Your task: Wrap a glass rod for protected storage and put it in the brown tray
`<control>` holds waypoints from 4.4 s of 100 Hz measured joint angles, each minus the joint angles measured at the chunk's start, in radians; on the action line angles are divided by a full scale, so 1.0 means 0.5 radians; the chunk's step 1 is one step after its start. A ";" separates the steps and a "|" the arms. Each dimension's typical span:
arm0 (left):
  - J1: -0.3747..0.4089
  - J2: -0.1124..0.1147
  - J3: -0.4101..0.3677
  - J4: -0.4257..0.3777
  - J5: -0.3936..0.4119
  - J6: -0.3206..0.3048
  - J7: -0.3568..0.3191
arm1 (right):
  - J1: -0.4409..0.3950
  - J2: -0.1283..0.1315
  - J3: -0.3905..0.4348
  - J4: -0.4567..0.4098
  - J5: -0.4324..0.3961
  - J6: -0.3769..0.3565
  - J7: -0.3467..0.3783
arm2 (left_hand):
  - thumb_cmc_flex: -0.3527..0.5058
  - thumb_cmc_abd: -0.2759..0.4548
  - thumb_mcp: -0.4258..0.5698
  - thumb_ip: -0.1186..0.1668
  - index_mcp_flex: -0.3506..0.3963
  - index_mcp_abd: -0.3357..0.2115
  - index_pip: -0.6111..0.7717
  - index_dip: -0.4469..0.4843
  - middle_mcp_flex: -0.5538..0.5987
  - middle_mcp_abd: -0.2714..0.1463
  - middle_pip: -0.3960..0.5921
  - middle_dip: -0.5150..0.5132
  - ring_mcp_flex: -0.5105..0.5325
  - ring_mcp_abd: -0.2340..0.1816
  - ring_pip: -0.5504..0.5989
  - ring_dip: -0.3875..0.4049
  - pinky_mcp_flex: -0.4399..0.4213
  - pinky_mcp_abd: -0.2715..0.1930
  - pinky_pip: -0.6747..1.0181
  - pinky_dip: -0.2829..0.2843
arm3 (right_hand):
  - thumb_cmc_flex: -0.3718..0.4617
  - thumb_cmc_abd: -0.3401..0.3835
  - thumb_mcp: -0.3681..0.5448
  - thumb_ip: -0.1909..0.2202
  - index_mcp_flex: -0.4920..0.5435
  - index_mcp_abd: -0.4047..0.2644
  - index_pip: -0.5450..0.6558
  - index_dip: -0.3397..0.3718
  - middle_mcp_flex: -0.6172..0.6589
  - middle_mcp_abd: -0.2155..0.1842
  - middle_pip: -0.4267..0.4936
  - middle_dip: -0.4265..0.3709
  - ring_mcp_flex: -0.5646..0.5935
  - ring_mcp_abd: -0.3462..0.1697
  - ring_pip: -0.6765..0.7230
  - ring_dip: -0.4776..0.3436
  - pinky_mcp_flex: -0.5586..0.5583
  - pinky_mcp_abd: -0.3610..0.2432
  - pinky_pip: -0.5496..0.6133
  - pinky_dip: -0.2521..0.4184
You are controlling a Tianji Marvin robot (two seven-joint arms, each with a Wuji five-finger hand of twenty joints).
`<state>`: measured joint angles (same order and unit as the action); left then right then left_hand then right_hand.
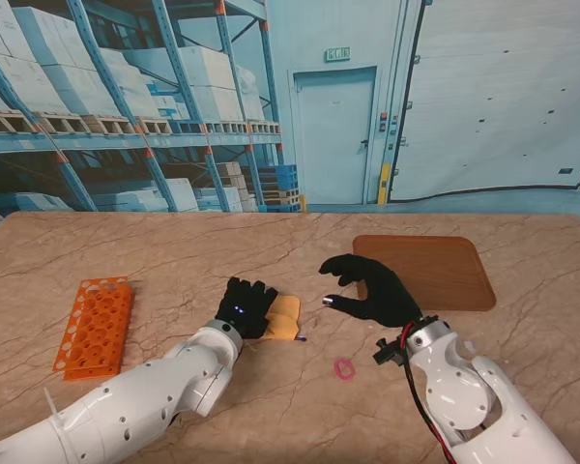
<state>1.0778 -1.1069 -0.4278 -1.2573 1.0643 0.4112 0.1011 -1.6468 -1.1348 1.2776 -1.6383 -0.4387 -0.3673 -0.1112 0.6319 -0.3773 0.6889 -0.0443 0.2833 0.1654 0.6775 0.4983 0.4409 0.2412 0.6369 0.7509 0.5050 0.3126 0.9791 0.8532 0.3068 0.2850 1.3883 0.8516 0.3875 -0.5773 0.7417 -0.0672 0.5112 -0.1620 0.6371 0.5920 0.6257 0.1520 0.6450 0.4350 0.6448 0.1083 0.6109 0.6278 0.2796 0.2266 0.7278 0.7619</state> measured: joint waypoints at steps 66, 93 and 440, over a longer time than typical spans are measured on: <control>0.254 0.022 -0.410 -0.154 0.044 -0.111 0.104 | 0.385 0.045 -0.397 0.363 -0.503 0.235 -0.116 | -0.031 0.010 -0.283 0.000 0.018 -0.004 -0.084 -0.031 -0.100 0.025 -0.260 -0.301 -0.349 0.010 -0.482 -0.198 -0.450 0.036 -0.311 -0.116 | 0.003 -0.002 -0.003 0.000 -0.003 0.000 0.056 0.000 -0.157 0.005 0.146 0.024 -0.096 -0.008 0.154 0.025 -0.026 0.000 0.094 -0.025; 0.210 0.020 -0.426 -0.058 -0.063 -0.192 0.136 | 0.646 0.053 -0.709 0.582 -0.675 0.417 -0.140 | -0.021 0.029 -0.254 0.000 0.038 -0.006 -0.084 -0.032 -0.100 0.025 -0.260 -0.301 -0.380 0.010 -0.513 -0.218 -0.484 0.035 -0.328 -0.154 | 0.087 -0.060 -0.014 0.001 -0.066 0.052 0.077 -0.033 -0.283 0.062 0.351 0.081 -0.172 -0.012 0.396 0.080 -0.048 -0.011 0.298 -0.099; 0.272 0.033 -0.479 -0.072 0.022 -0.403 0.233 | 1.262 -0.118 -1.429 1.108 -0.335 0.680 0.029 | 0.293 -0.264 0.295 -0.073 0.187 -0.222 0.987 0.577 0.884 -0.198 0.014 0.090 0.268 -0.065 -0.307 -0.369 -0.544 -0.002 -0.355 -0.070 | 0.406 -0.127 0.460 -0.154 0.496 -0.248 0.831 -0.343 -0.292 0.196 0.750 0.245 -0.308 0.047 1.042 0.232 -0.200 -0.111 0.954 -0.305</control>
<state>1.2140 -1.0905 -0.6673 -1.2936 1.0756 0.2097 0.2176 -1.0159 -1.1936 0.5632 -1.0841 -0.6063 -0.0274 -0.0969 0.7782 -0.5095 0.8366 -0.0807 0.3766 0.0542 1.1710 0.7866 0.8828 0.1421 0.6437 0.7959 0.6392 0.2802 0.8257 0.6685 0.0346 0.2842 1.2106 0.8168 0.5903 -0.6409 0.9719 -0.1441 0.7593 -0.2862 1.0525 0.4205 0.4795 0.2501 1.0202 0.5574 0.4908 0.1317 1.1319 0.7436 0.1798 0.1711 1.2049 0.6096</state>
